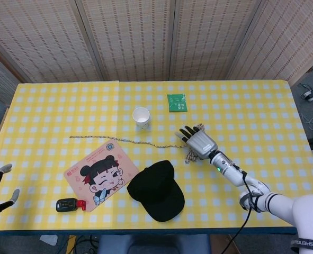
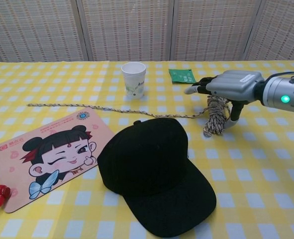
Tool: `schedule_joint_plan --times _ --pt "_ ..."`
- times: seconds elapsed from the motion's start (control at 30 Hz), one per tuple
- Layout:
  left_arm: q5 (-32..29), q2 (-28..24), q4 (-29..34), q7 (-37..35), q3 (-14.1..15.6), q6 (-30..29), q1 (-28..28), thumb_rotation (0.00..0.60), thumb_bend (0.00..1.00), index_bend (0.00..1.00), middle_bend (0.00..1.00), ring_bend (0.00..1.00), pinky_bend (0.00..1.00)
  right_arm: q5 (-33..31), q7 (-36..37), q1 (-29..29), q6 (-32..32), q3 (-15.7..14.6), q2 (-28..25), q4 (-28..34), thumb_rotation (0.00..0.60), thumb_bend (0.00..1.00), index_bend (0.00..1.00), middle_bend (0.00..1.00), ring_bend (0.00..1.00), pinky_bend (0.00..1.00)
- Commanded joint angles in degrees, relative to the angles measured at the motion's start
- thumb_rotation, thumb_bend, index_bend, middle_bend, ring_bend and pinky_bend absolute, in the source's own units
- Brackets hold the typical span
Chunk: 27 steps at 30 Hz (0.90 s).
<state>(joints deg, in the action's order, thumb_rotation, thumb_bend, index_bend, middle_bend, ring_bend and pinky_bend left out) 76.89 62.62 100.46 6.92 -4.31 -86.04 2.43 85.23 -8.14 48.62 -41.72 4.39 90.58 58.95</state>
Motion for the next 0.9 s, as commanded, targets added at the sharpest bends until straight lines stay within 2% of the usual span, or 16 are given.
schedule_joint_plan --times 0.03,0.23,0.6,0.9 --pt "-0.2 0.1 -0.3 -0.4 -0.1 0.2 0.0 0.6 0.33 0.24 0.27 0.26 0.19 -2.2 -0.9 1.0 1.9 1.2 1.3 -0.6 0.6 0.07 0.06 0.11 0.01 0.16" --pt "-0.1 0.1 -0.7 -1.0 0.0 0.3 -0.1 0.6 0.33 0.24 0.26 0.26 0.19 -3.6 -0.8 0.9 3.8 0.3 -0.6 0.5 0.6 0.08 0.08 0.17 0.03 0.16" --pt "0.4 0.2 0.0 -0.6 0.1 0.0 -0.3 0.6 0.33 0.24 0.26 0.26 0.19 -4.5 -0.6 -0.7 4.1 -1.8 -3.5 0.5 0.6 0.07 0.17 0.21 0.06 0.16" --pt "0.6 0.3 0.3 -0.3 0.0 0.3 -0.1 0.6 0.33 0.24 0.26 0.26 0.19 -4.6 0.6 -0.9 2.9 -1.6 -2.2 -0.9 0.6 0.1 0.22 0.24 0.08 0.16"
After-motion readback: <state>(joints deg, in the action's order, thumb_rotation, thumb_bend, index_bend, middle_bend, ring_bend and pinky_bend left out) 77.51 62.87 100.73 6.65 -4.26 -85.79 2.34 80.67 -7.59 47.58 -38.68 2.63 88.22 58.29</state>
